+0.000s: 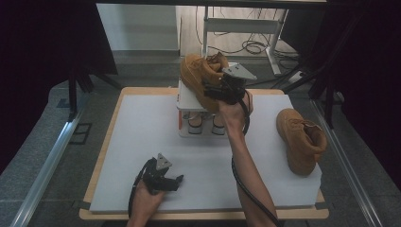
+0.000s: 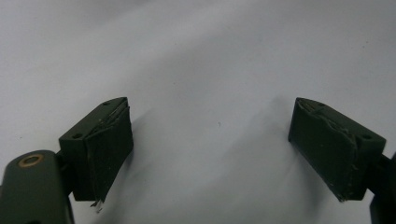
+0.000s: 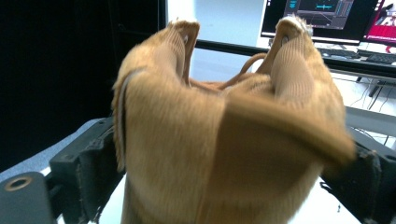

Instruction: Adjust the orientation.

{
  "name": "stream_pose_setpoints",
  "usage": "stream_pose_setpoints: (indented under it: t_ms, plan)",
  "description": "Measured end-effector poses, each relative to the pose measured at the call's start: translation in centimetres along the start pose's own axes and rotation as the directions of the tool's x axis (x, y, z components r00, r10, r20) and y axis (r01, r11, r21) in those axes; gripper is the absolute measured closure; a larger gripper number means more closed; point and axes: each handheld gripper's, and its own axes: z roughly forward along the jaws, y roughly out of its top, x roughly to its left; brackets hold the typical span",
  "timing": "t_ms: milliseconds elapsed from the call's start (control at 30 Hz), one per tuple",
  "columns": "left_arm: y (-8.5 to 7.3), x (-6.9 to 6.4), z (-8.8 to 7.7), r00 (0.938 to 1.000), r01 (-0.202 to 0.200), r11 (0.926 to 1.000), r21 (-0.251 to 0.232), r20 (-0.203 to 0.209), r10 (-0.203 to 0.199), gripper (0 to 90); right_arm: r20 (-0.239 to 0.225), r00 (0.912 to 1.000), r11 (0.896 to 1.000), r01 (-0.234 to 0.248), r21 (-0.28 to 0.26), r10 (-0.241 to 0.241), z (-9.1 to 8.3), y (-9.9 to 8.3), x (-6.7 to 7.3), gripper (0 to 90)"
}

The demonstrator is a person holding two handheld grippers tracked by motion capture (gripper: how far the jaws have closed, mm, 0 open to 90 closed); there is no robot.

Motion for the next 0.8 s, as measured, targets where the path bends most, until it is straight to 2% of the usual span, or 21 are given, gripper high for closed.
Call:
stream_pose_setpoints:
  t_ms: [167,300,367,500,667,800]
  plan:
    - [0.0,0.0,0.0,1.0,0.0,1.0,0.0,0.0,0.0,13.6,-0.009,0.9999,1.0,0.013,0.012,-0.012,-0.6,-0.4,0.1,6.8]
    - [0.0,0.0,0.0,1.0,0.0,1.0,0.0,-0.001,0.0,13.6,-0.005,0.9997,1.0,0.023,0.02,-0.023,-1.2,-0.9,0.2,10.8]
    - [0.0,0.0,0.0,1.0,0.0,1.0,0.0,-0.001,0.0,13.6,-0.015,0.9998,0.999,0.009,0.033,-0.009,-1.6,-1.1,0.1,12.8]
    - [0.0,0.0,0.0,1.0,0.0,1.0,-0.001,0.0,0.0,13.6,-0.066,0.9977,0.996,-0.01,0.083,0.016,-1.9,-1.5,-0.1,13.6]
    - [0.0,0.0,0.0,1.0,0.0,1.0,-0.001,0.0,0.0,13.6,-0.094,0.9954,0.995,-0.012,0.103,0.021,-2.7,-1.9,-0.2,13.5]
    - [0.0,0.0,0.0,1.0,0.001,1.0,0.0,0.0,-0.001,13.6,-0.122,0.9914,0.993,-0.031,0.117,0.046,-3.2,-2.2,-0.4,13.5]
